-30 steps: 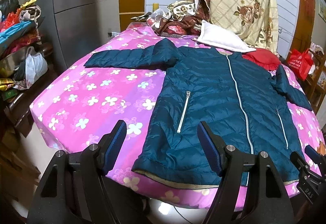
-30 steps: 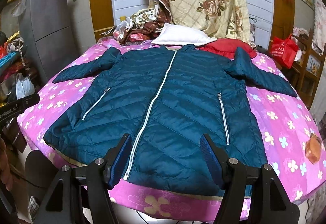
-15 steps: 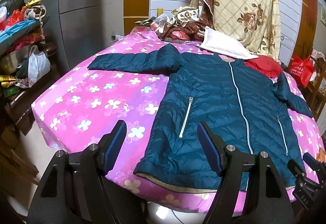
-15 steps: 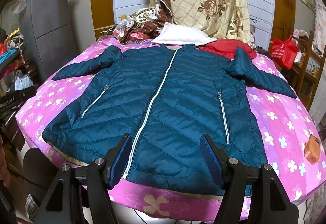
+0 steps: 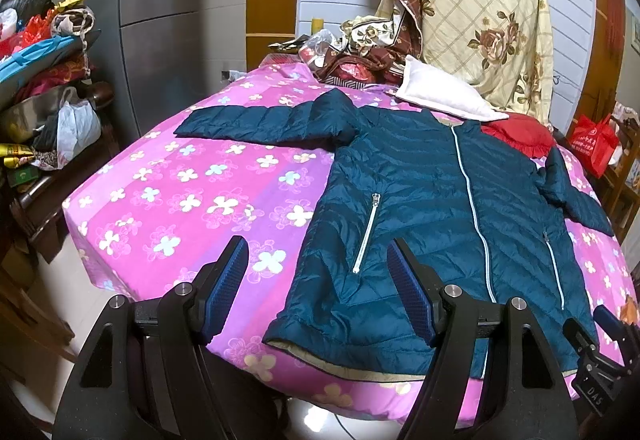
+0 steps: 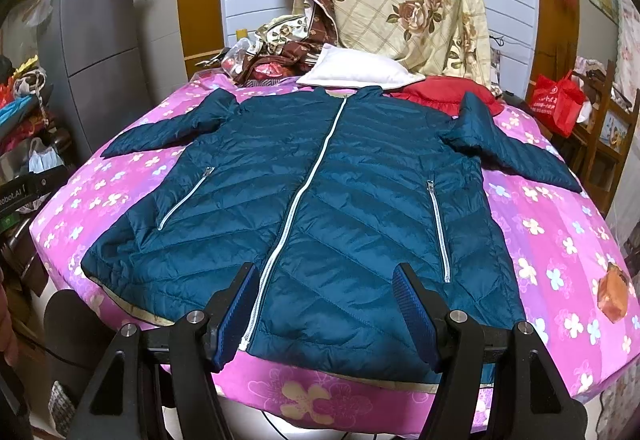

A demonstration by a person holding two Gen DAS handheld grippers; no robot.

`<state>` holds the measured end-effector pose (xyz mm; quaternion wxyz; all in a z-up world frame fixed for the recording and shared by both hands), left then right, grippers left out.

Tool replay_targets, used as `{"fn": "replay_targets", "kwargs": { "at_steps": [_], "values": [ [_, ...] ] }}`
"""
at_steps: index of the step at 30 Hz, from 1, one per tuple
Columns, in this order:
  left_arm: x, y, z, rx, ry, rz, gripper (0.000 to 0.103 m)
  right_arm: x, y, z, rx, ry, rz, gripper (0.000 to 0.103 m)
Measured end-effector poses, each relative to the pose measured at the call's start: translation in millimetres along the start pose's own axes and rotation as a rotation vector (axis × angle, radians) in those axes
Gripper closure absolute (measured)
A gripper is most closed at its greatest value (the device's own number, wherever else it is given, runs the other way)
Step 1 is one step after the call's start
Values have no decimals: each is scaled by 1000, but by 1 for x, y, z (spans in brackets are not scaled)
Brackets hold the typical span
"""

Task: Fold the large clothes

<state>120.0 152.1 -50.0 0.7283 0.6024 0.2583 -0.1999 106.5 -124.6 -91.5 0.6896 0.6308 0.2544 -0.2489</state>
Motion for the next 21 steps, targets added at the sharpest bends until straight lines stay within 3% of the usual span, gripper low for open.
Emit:
{"fn": "replay_targets", "kwargs": {
  "at_steps": [11, 16, 21],
  "values": [
    [0, 0, -4, -14, 8, -8, 31, 4, 0, -5, -14, 5, 2, 36],
    [-18, 5, -25, -44, 74, 15, 31, 12, 22, -15, 2, 15, 77, 36],
    [-38, 15, -57, -111, 143, 34, 31, 23, 49, -36, 27, 94, 86, 36]
  ]
}}
Point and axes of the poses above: each gripper's, at about its wrist camera, not at the fingertips, and x roughly the way its jaws point, z to its right, y to its top, the point moved 8 cm from there along x, roughly the way its jaws point, and after that the axes turned 7 degrees about -y, right-handed, at the moved point
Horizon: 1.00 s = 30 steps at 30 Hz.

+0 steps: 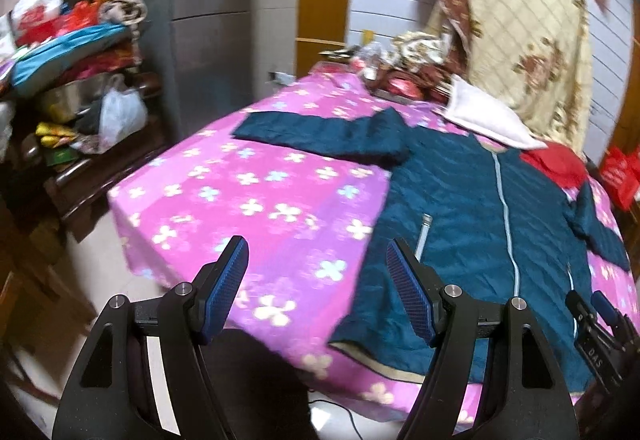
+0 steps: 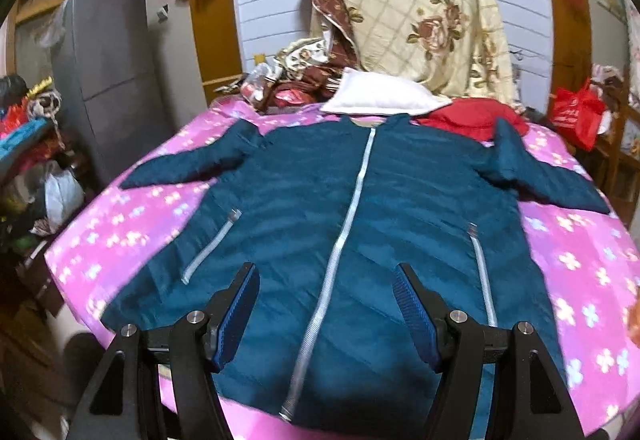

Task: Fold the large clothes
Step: 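Move the left gripper to the sleeve nearest it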

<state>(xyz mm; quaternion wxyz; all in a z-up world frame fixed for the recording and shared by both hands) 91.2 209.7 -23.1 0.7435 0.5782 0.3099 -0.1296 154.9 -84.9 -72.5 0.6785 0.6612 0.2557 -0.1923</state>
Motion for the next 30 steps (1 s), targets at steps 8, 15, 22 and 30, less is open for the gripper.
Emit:
{"fn": "replay_targets", "kwargs": {
  "at_steps": [8, 15, 22, 30],
  "values": [
    [-31, 11, -49, -130, 81, 51, 31, 17, 6, -26, -16, 61, -51, 36],
    [-26, 16, -42, -98, 62, 41, 31, 4, -10, -11, 5, 56, -37, 36],
    [-2, 10, -47, -137, 69, -9, 31, -7, -22, 26, 59, 16, -23, 36],
    [40, -1, -15, -75, 28, -64, 31, -25, -28, 128, 178, -178, 13, 36]
  ]
}}
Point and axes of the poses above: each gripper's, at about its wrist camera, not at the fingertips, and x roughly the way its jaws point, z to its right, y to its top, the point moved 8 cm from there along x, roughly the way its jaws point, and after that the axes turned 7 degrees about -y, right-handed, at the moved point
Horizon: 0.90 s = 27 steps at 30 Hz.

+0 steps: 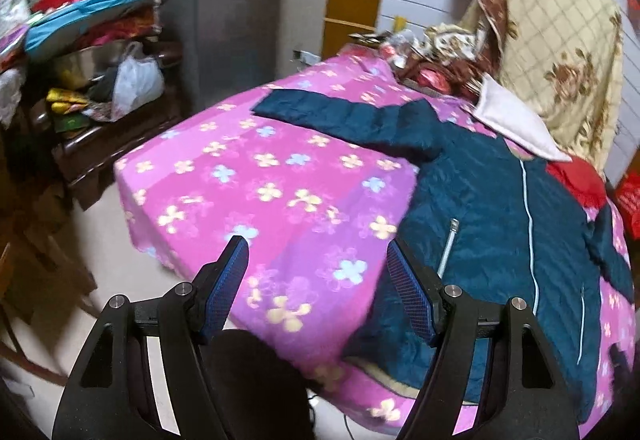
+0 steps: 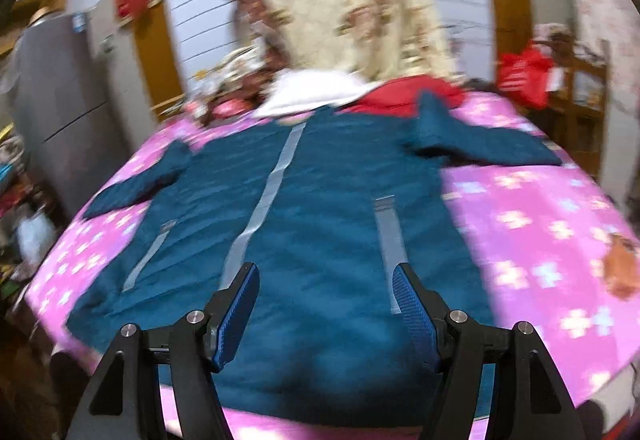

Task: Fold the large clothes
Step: 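Move the left gripper to the sleeve nearest it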

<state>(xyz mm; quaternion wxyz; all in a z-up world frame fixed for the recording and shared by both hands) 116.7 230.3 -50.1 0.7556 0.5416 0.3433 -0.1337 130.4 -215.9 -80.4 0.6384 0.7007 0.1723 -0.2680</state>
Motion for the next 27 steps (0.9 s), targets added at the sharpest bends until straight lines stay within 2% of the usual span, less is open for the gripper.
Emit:
{"fn": "replay_targets", "kwargs": {
  "at_steps": [3, 6, 8, 10, 14, 18, 19, 21, 27],
  "values": [
    [11, 6, 18, 31, -24, 2, 31, -8, 19, 75, 59, -153, 45, 36],
    [21, 8, 29, 42, -39, 12, 31, -17, 32, 130, 83, -279, 43, 36],
    [32, 7, 35, 48, -36, 17, 31, -27, 33, 150, 110, -314, 61, 36],
    [43, 6, 38, 47, -30, 10, 31, -28, 25, 154, 126, -318, 54, 33],
    [60, 0, 43, 45, -69, -52, 31, -8, 9, 121, 116, -238, -11, 33],
    [74, 12, 24, 12, -104, -116, 31, 16, 3, 61, 48, -137, -47, 33],
    [79, 17, 17, -11, -116, -131, 31, 21, 4, 40, 26, -93, -51, 33],
    [91, 34, -3, -62, -132, -147, 31, 29, 5, 14, -7, -58, -51, 33],
    [150, 91, -52, -130, -76, -124, 31, 51, 6, -45, -111, -10, -61, 33]
  ]
}}
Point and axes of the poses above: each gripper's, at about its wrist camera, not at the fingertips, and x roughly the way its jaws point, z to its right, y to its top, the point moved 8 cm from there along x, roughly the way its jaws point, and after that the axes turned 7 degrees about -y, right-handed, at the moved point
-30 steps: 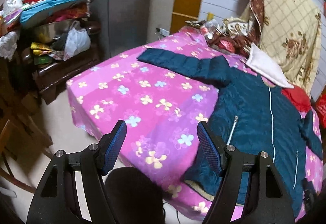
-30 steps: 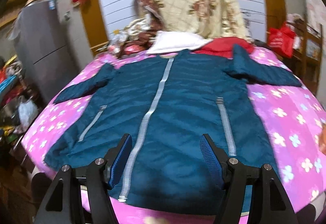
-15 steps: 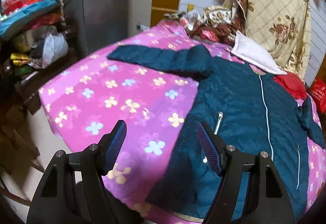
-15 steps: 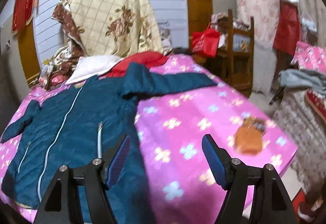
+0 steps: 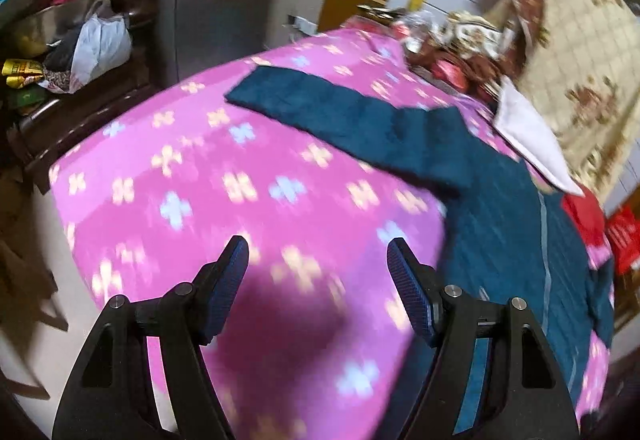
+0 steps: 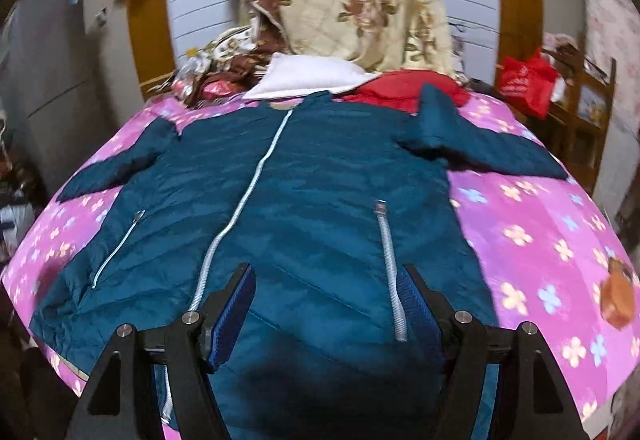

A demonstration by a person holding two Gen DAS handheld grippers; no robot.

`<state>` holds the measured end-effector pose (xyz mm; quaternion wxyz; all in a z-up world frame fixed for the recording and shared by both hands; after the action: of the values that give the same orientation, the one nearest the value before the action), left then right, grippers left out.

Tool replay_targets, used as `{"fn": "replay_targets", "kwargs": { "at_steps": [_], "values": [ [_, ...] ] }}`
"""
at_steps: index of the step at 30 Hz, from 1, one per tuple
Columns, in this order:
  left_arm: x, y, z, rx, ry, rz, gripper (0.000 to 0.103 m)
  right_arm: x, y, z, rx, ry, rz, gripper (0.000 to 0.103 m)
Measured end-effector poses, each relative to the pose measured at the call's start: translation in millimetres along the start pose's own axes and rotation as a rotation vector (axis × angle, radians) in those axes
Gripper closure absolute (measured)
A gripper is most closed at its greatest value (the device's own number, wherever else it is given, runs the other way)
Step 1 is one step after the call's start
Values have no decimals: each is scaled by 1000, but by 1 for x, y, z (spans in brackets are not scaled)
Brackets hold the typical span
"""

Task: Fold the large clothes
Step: 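Move the left gripper to the sleeve nearest it, then grasp the sleeve with the left gripper and fold it across the jacket body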

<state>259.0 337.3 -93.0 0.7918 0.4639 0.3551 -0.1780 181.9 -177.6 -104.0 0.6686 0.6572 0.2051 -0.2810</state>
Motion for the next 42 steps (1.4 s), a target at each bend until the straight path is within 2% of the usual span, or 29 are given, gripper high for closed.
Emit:
{"fn": "replay_targets", "kwargs": {
  "at_steps": [4, 8, 11, 14, 20, 27, 29, 30, 31, 32, 33, 34, 37, 40, 42],
  "values": [
    [54, 43, -24, -121, -49, -48, 31, 18, -6, -15, -30, -14, -31, 33],
    [104, 79, -40, -236, -123, -94, 31, 34, -10, -10, -13, -46, -64, 33],
    [135, 100, -53, -354, -192, -103, 31, 46, -13, -1, 11, -72, -91, 33],
    [160, 112, -59, -421, -236, -102, 31, 58, -14, 8, 23, -108, -122, 33],
    [203, 126, -62, -419, -216, -136, 31, 74, -11, 18, 43, -145, -154, 33],
    [236, 148, -63, -411, -213, -134, 31, 81, -8, 14, 19, -154, -161, 33],
    [242, 155, -57, -388, -205, -132, 22, 80, -8, 13, 12, -159, -162, 33],
    [245, 156, -55, -377, -194, -135, 22, 80, -7, 13, 11, -162, -160, 33],
    [249, 158, -51, -352, -173, -140, 25, 79, -7, 14, 7, -168, -155, 33],
    [252, 159, -44, -304, -146, -158, 60, 79, -6, 15, 5, -172, -153, 33],
    [257, 158, -40, -282, -134, -184, 82, 78, -6, 15, 5, -174, -150, 33],
    [259, 155, -34, -271, -139, -215, 88, 77, -6, 16, 8, -174, -147, 33],
    [236, 165, -7, -199, -126, -159, 91, 71, -5, 19, 6, -173, -130, 33],
    [200, 174, 39, -65, -133, -115, 93, 63, -4, 23, 17, -163, -110, 33],
    [168, 175, 83, 46, -153, -77, 93, 58, -5, 26, 33, -151, -99, 33]
  ]
}}
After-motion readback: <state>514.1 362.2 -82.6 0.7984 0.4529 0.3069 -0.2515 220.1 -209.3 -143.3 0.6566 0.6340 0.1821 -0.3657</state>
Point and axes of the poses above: each gripper's, at about its wrist camera, not at the fingertips, and x roughly the way its jaws point, z to its right, y to its top, the point moved 8 cm from there along x, roughly the way its jaws point, and after that the axes turned 7 degrees about -y, right-handed, at the moved point
